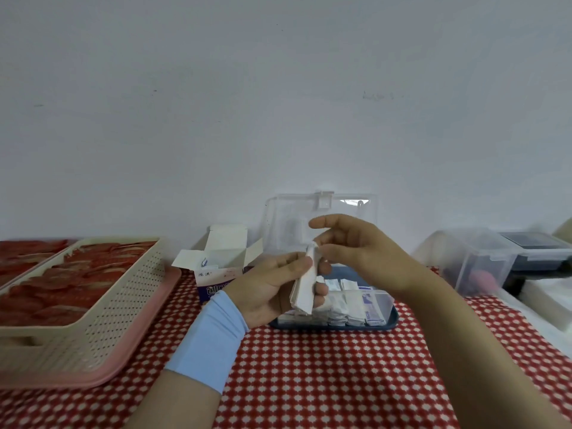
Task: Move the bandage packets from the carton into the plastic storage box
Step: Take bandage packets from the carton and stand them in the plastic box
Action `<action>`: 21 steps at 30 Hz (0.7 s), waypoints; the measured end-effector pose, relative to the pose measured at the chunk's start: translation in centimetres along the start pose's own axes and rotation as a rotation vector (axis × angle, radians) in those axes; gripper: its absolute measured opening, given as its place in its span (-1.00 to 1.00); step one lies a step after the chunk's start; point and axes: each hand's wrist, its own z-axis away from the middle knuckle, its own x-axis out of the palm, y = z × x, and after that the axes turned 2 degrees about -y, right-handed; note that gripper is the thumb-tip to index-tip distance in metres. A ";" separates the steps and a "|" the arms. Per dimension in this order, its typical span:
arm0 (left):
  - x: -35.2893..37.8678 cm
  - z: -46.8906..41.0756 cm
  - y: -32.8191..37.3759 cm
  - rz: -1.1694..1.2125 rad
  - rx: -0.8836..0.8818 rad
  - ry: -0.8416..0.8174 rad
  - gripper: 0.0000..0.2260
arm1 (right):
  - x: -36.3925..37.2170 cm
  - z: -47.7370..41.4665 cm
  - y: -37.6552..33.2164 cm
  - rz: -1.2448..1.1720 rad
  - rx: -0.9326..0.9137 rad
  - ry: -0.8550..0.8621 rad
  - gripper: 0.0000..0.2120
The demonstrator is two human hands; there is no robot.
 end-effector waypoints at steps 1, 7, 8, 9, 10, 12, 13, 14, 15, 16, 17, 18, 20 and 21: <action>0.2 0.0 -0.1 -0.034 -0.020 -0.009 -0.70 | -0.2 0.1 0.0 0.061 0.015 -0.022 -0.71; 0.9 0.0 -0.5 -0.112 -0.074 0.020 -0.68 | -1.0 0.4 -0.5 0.207 0.052 -0.067 -0.95; 1.0 0.1 -0.4 -0.103 -0.088 0.023 -0.67 | -1.1 0.5 -0.6 0.229 0.052 -0.065 -0.95; 1.1 0.2 -0.4 -0.085 -0.109 0.015 -0.67 | -1.2 0.6 -0.6 0.263 0.046 -0.049 -0.95; 1.4 0.5 -0.2 -0.066 -0.134 -0.001 -0.67 | -1.4 0.6 -0.6 0.295 0.039 -0.020 -0.94; 1.7 0.9 0.0 -0.061 -0.166 -0.016 -0.66 | -1.6 0.7 -0.6 0.311 0.027 0.041 -0.92; 1.8 0.9 0.0 -0.070 -0.162 -0.007 -0.66 | -1.7 0.8 -0.6 0.300 0.030 0.061 -0.91; 1.9 1.0 0.0 -0.077 -0.151 0.008 -0.66 | -1.7 0.9 -0.6 0.280 0.042 0.076 -0.91; 2.0 0.9 -0.1 -0.075 -0.141 0.014 -0.65 | -1.7 1.1 -0.6 0.265 0.061 0.086 -0.91; 2.1 0.9 -0.2 -0.066 -0.136 0.016 -0.64 | -1.7 1.2 -0.6 0.265 0.083 0.091 -0.91; 2.2 0.8 -0.4 -0.055 -0.136 0.018 -0.63 | -1.8 1.3 -0.7 0.279 0.109 0.089 -0.92; 2.4 0.7 -0.6 -0.046 -0.138 0.023 -0.63 | -2.0 1.4 -0.8 0.293 0.140 0.077 -0.93; 2.8 0.6 -1.0 -0.045 -0.144 0.049 -0.64 | -2.4 1.8 -1.1 0.298 0.199 0.030 -0.95; 3.1 0.5 -1.2 -0.041 -0.148 0.058 -0.64 | -2.6 2.0 -1.3 0.306 0.213 0.012 -0.95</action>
